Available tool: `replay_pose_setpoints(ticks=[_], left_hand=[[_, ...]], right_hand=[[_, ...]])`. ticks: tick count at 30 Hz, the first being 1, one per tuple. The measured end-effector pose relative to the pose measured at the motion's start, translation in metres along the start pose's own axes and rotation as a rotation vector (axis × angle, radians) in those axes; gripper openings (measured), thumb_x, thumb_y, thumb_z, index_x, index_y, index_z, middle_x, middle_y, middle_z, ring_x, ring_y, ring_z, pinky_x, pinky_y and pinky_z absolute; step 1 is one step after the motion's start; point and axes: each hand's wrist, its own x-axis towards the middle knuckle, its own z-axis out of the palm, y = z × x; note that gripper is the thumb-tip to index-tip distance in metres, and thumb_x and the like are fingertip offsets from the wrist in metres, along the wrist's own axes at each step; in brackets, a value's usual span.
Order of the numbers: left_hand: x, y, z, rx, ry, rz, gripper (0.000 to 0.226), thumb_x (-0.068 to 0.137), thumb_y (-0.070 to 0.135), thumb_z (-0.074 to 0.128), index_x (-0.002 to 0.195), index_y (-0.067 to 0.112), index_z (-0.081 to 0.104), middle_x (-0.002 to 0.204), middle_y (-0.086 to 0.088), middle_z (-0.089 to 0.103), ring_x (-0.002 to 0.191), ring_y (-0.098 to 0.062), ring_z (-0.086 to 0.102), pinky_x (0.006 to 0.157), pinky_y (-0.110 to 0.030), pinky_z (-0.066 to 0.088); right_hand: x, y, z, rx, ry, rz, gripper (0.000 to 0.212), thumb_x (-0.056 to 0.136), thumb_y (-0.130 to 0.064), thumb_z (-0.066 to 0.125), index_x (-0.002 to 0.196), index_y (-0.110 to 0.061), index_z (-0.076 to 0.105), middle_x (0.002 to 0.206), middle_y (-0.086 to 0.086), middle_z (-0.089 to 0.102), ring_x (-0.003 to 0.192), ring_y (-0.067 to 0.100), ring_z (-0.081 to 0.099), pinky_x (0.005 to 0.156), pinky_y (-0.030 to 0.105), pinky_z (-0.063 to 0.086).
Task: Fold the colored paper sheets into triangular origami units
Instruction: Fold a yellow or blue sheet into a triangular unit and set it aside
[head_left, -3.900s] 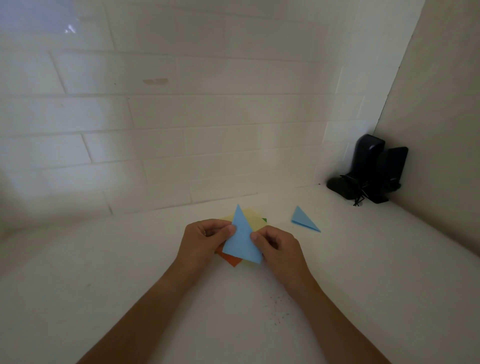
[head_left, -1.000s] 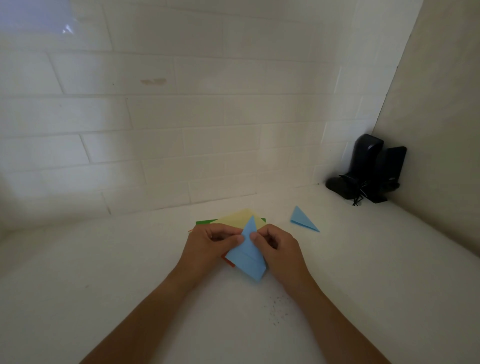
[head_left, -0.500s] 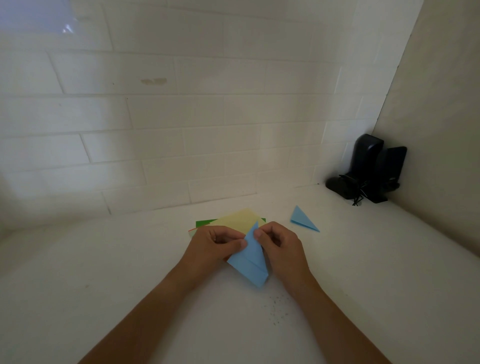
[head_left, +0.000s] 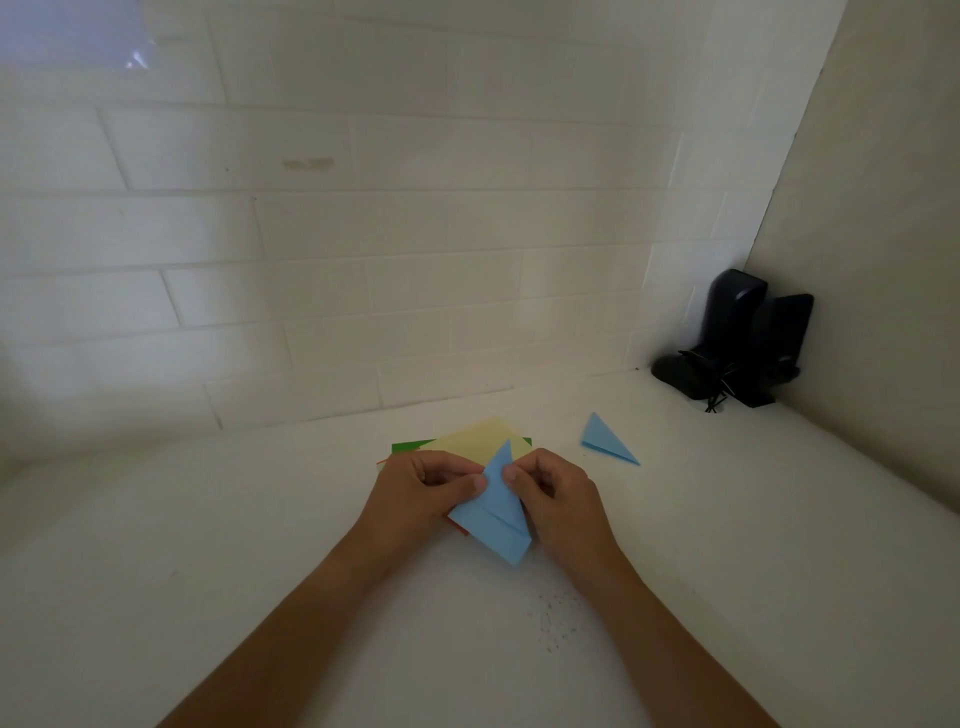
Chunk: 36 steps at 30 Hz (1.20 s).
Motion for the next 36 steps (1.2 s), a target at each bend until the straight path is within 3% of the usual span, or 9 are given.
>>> replay_pose_setpoints(ticks=[2, 6, 13, 18, 23, 28, 32, 36], left_hand=[[0.001, 0.000, -0.001, 0.006, 0.015, 0.009, 0.009, 0.087, 0.003, 0.079, 0.095, -0.002, 0.080, 0.084, -0.015, 0.079, 0.071, -0.015, 0.074, 0.057, -0.021, 0.056], [0.003, -0.003, -0.005, -0.021, 0.035, 0.020, 0.010, 0.088, 0.007, 0.078, 0.094, 0.000, 0.079, 0.087, -0.022, 0.077, 0.077, -0.038, 0.075, 0.063, -0.043, 0.064], [0.003, -0.004, -0.004, 0.000, 0.060, 0.031, 0.007, 0.087, 0.008, 0.080, 0.091, 0.003, 0.081, 0.085, -0.021, 0.077, 0.077, -0.039, 0.075, 0.066, -0.056, 0.063], [0.006, -0.006, -0.009, -0.035, 0.105, 0.050, 0.009, 0.087, 0.010, 0.081, 0.092, 0.003, 0.080, 0.089, -0.024, 0.076, 0.074, -0.048, 0.074, 0.068, -0.068, 0.059], [0.006, -0.007, -0.008, 0.043, 0.143, 0.065, 0.004, 0.087, 0.012, 0.082, 0.086, 0.015, 0.083, 0.085, -0.014, 0.079, 0.084, -0.036, 0.076, 0.083, -0.061, 0.060], [0.009, -0.008, -0.011, 0.020, 0.175, 0.046, 0.005, 0.088, 0.012, 0.081, 0.087, 0.017, 0.082, 0.088, -0.009, 0.080, 0.090, -0.032, 0.076, 0.084, -0.061, 0.059], [0.008, -0.008, -0.010, 0.042, 0.177, 0.052, 0.004, 0.088, 0.013, 0.080, 0.092, 0.014, 0.082, 0.087, -0.009, 0.079, 0.088, -0.031, 0.076, 0.083, -0.055, 0.060], [0.009, -0.009, -0.010, 0.085, 0.167, 0.044, 0.005, 0.091, 0.012, 0.077, 0.091, 0.016, 0.080, 0.086, -0.010, 0.078, 0.083, -0.025, 0.075, 0.081, -0.049, 0.059]], right_hand=[[0.000, 0.000, 0.000, -0.004, -0.010, -0.010, 0.020, 0.098, -0.023, 0.067, 0.082, -0.012, 0.065, 0.077, 0.003, 0.067, 0.065, 0.006, 0.054, 0.058, 0.018, 0.040], [-0.001, 0.001, 0.000, -0.014, -0.045, -0.010, 0.014, 0.098, -0.026, 0.068, 0.086, -0.019, 0.070, 0.081, -0.001, 0.071, 0.069, 0.006, 0.060, 0.059, 0.019, 0.044], [-0.001, 0.000, 0.000, -0.030, -0.034, -0.012, 0.017, 0.098, -0.025, 0.068, 0.083, -0.019, 0.069, 0.075, -0.004, 0.069, 0.063, 0.001, 0.057, 0.055, 0.016, 0.041], [-0.003, -0.003, 0.001, -0.030, -0.071, -0.016, 0.016, 0.099, -0.025, 0.066, 0.084, -0.022, 0.070, 0.078, 0.000, 0.070, 0.064, 0.004, 0.058, 0.055, 0.018, 0.041], [-0.001, -0.002, 0.001, -0.086, -0.047, -0.035, 0.019, 0.099, -0.024, 0.066, 0.080, -0.024, 0.068, 0.073, 0.003, 0.067, 0.059, 0.004, 0.051, 0.054, 0.017, 0.038], [-0.002, -0.003, 0.001, -0.035, -0.076, -0.032, 0.018, 0.100, -0.023, 0.064, 0.083, -0.021, 0.069, 0.069, 0.007, 0.067, 0.054, 0.009, 0.055, 0.053, 0.020, 0.043], [-0.002, -0.003, 0.002, -0.046, -0.071, -0.053, 0.017, 0.100, -0.016, 0.064, 0.083, -0.018, 0.068, 0.069, -0.003, 0.065, 0.056, -0.001, 0.054, 0.054, 0.011, 0.039], [-0.002, -0.002, 0.002, -0.056, -0.085, -0.060, 0.018, 0.100, -0.016, 0.064, 0.082, -0.017, 0.067, 0.066, -0.004, 0.060, 0.056, 0.001, 0.050, 0.055, 0.011, 0.038]])
